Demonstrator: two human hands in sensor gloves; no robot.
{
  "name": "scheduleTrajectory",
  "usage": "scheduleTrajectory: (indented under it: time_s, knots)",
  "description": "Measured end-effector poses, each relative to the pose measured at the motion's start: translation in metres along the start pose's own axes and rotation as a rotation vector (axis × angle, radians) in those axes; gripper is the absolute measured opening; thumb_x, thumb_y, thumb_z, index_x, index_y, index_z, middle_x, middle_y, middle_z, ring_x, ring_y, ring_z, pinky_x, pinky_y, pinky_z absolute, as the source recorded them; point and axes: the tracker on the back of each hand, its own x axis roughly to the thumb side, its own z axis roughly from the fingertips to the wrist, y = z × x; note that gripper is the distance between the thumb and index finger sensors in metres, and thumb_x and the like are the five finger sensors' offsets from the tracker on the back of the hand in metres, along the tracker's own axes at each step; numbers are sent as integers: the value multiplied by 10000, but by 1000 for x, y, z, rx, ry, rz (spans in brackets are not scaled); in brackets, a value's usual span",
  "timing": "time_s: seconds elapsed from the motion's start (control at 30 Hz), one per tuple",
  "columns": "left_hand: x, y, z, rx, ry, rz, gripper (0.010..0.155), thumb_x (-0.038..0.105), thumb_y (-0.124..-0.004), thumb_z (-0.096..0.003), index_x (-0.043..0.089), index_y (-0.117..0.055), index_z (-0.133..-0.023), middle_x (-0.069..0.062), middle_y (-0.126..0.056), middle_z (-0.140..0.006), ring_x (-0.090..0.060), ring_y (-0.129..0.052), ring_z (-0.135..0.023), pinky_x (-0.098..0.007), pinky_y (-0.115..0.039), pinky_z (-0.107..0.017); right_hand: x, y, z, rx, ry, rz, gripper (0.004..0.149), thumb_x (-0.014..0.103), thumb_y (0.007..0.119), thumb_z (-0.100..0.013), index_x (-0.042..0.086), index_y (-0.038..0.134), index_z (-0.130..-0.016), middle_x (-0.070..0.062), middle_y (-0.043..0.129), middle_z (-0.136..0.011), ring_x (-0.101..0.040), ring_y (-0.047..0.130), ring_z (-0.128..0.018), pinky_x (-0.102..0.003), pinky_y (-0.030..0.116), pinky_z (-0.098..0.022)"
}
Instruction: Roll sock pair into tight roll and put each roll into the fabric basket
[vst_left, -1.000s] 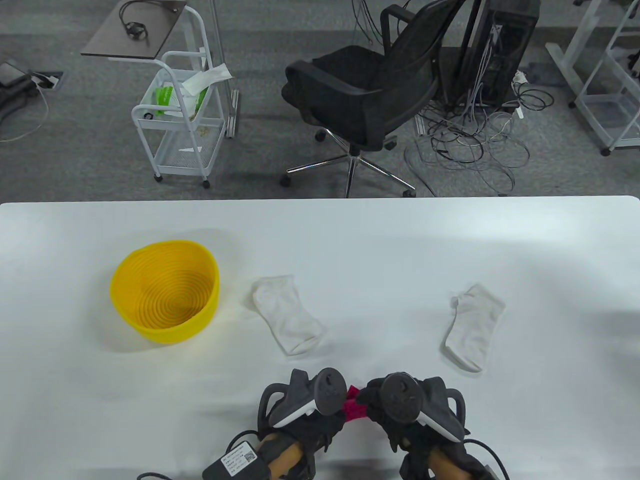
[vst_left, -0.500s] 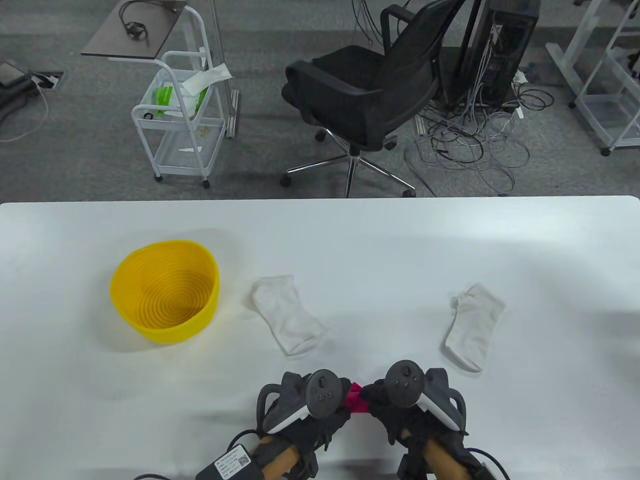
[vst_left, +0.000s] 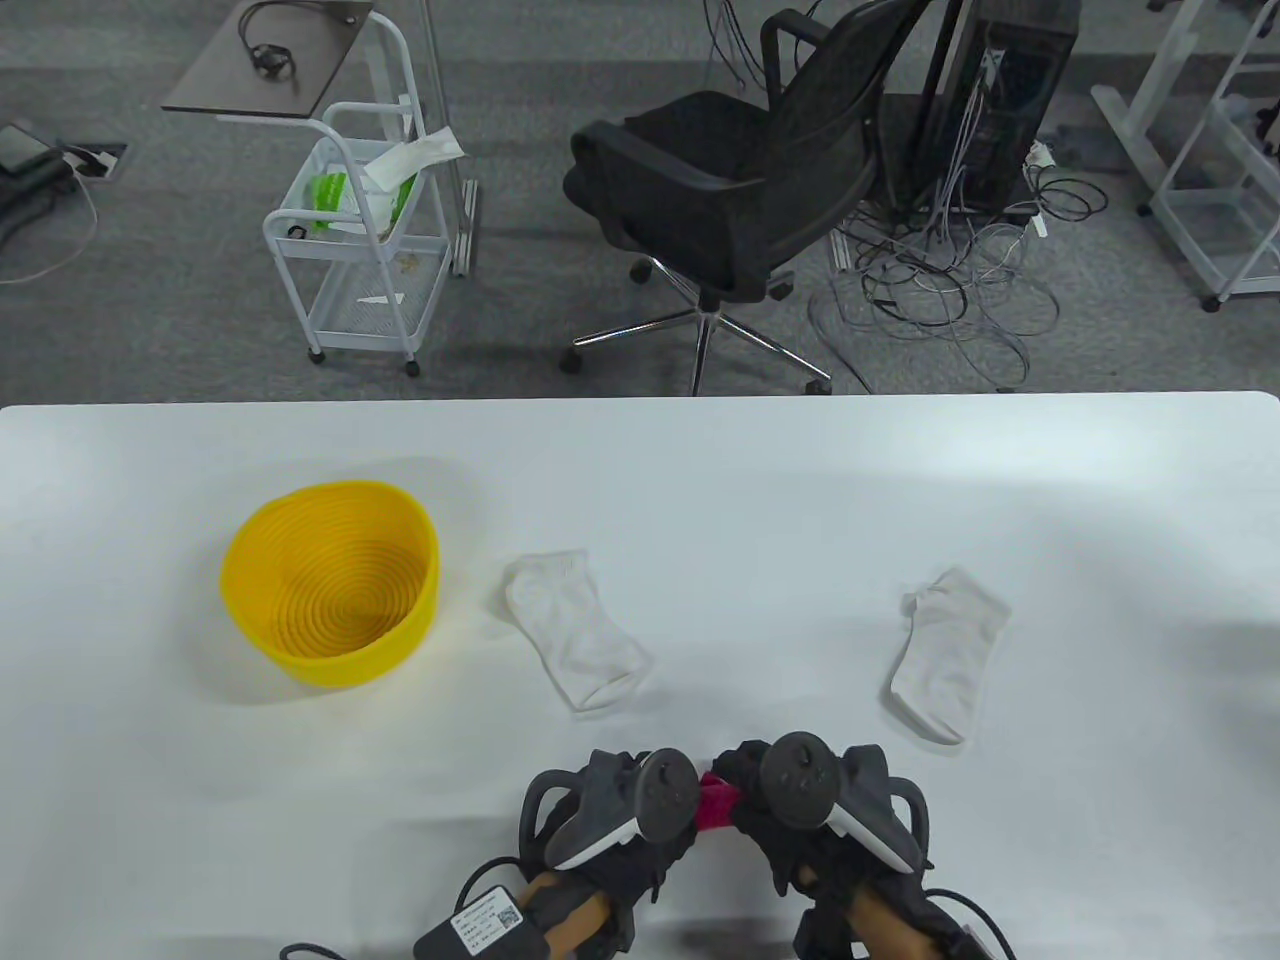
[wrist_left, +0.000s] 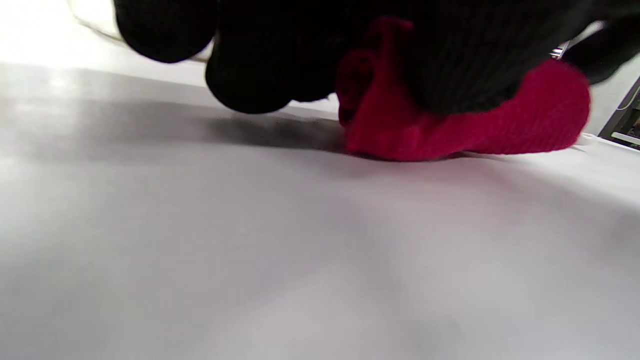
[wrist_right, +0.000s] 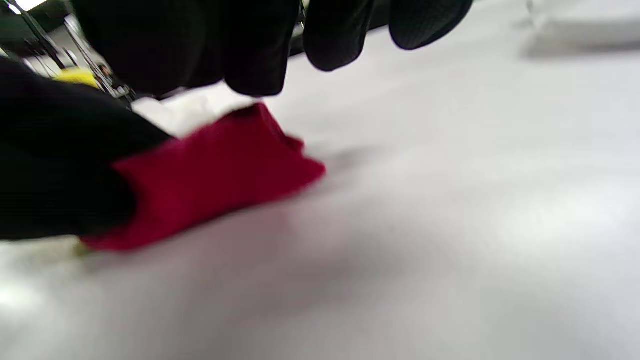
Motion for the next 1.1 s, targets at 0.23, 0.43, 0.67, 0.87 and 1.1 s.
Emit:
scheduleTrajectory:
  time_s: [0.23,0.43,0.67,0.87,1.1]
  knots:
    - [-2,-1,-2,-49,-47,73,564,517,-819,-343,260,-880,-842,-29,-879,-809,-236,-920,-599,-446,-734,-507,8,7,3,84,-53,123,434,454,826,-398,414,823,-830,158,814,-969,-193,728,-990,-543,612,-716]
    - [-6,9,2,3,-35,128,625,535,-774,-357,323,-741,-944,-19,-733,-976,-240,-845,-760,-447,-691,-552,-1,13,-3,161,-5,95,541,466,823,-401,389,698,-921,125,725,-1043,-236,673,-1022,-557,597,-713]
    - [-7,18,6,46,-55,164,547,528,-817,-348,449,-819,-889,14,-685,-1042,-237,-811,-812,-449,-671,-575,-4,20,-7,175,31,103,535,415,782,-432,374,641,-947,117,745,-1028,-222,707,-1002,-542,620,-705]
    - [-6,6,0,29,-43,80,575,522,-819,-350,456,-749,-917,13,-675,-1047,-231,-811,-812,-445,-675,-574,-4,19,-6,176,41,91,534,441,735,-441,365,634,-960,95,748,-1028,-226,715,-993,-541,621,-700]
    - [-6,0,-4,8,-22,53,540,504,-811,-357,432,-789,-893,3,-723,-1016,-234,-839,-786,-446,-686,-564,6,10,1,75,-13,102,515,493,726,-426,411,684,-933,102,748,-1030,-218,731,-985,-531,635,-696]
